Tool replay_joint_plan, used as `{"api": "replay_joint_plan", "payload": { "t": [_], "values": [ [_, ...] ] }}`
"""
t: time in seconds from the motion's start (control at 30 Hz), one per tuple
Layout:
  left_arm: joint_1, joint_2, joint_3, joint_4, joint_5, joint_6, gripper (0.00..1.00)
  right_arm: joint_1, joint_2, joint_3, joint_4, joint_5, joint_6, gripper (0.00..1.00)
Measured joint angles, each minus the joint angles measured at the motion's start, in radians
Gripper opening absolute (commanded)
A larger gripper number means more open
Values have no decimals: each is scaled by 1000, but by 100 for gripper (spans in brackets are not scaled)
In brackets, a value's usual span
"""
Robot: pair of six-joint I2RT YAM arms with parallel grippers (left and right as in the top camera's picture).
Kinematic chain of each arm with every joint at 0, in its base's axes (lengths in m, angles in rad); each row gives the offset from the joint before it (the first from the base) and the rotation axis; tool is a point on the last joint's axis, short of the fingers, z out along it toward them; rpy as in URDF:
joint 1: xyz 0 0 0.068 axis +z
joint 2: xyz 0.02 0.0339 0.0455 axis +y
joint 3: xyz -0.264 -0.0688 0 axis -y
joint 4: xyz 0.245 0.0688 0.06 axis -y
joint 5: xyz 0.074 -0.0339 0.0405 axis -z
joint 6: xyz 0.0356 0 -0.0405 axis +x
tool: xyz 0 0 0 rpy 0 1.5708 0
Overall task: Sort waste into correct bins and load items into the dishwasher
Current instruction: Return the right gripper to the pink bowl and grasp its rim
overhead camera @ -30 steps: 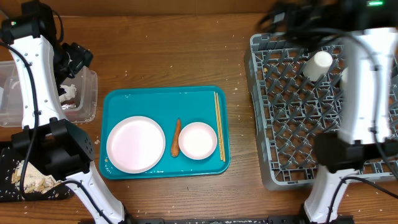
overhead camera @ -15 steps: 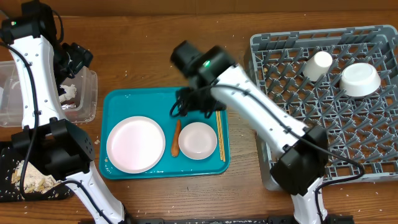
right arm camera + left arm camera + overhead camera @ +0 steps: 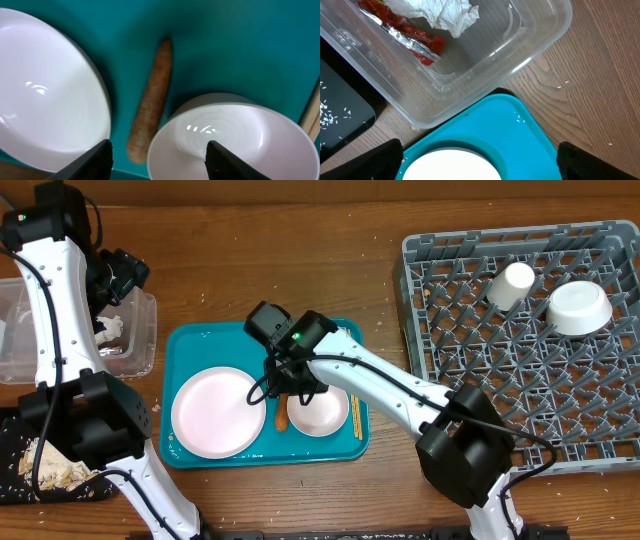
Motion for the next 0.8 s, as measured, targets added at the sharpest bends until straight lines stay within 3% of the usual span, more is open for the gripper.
{"api": "replay_joint_plan", "payload": {
  "t": [0.3,0.57,0.63,0.73,0.8],
  "values": [
    [0,0,0,0,0,0,100,0,0,-93,75,2,50,51],
    [0,0,0,0,0,0,100,0,0,-149,97,2,56,50],
    [0,0,0,0,0,0,100,0,0,-156,95,2,56,44],
    [0,0,0,0,0,0,100,0,0,-157,90,1,56,19],
    [0,0,0,0,0,0,100,-1,0,-155,50,-2,56,12]
  ]
}}
